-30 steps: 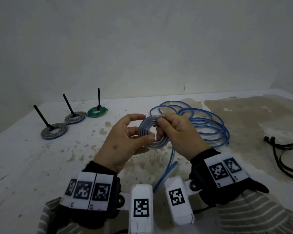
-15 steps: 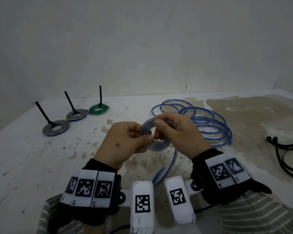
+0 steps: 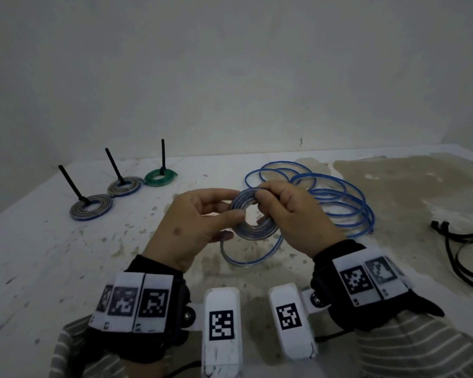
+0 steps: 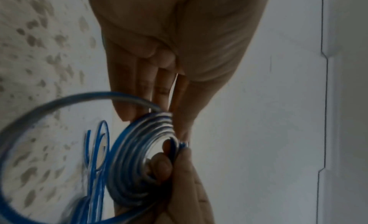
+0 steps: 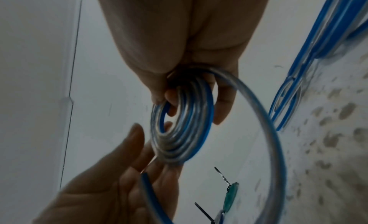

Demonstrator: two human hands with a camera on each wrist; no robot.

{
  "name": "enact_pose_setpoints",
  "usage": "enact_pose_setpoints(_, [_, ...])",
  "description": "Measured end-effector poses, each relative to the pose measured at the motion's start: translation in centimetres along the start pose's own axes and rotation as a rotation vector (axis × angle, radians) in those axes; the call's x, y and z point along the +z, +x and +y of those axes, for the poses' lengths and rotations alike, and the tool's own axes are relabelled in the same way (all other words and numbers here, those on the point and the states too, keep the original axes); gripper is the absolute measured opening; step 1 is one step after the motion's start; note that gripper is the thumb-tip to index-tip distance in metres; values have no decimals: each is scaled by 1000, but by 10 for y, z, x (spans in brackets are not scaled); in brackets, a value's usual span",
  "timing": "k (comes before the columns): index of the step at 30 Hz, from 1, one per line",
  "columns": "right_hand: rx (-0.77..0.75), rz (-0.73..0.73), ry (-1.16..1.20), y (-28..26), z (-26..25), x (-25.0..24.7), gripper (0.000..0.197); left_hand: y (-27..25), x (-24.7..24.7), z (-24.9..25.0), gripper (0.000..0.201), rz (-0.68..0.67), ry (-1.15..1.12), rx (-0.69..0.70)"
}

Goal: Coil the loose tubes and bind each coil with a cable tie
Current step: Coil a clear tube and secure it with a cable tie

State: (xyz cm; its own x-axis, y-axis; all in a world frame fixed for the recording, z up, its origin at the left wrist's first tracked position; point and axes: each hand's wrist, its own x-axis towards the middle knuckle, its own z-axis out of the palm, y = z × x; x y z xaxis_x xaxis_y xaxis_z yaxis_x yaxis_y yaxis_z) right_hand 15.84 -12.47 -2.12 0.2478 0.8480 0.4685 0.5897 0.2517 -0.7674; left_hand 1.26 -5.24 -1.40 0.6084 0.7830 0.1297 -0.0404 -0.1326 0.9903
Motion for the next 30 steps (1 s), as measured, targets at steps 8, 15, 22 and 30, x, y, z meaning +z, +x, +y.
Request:
enact_pose_setpoints(8, [104, 63, 348, 1, -7, 3, 22, 2, 5, -1, 11, 102, -45, 64])
enact_pose_setpoints(15, [160, 57, 430, 0, -6, 5, 27, 1, 14, -3, 10, 31, -244, -69])
enact_pose_setpoints(22, [50, -58, 11, -1, -6, 0, 23, 1, 7, 1, 26, 89, 16, 97])
enact_pose_setpoints(30, [74, -20, 170, -2, -8, 3, 9, -2, 2, 4, 13, 77, 122, 104])
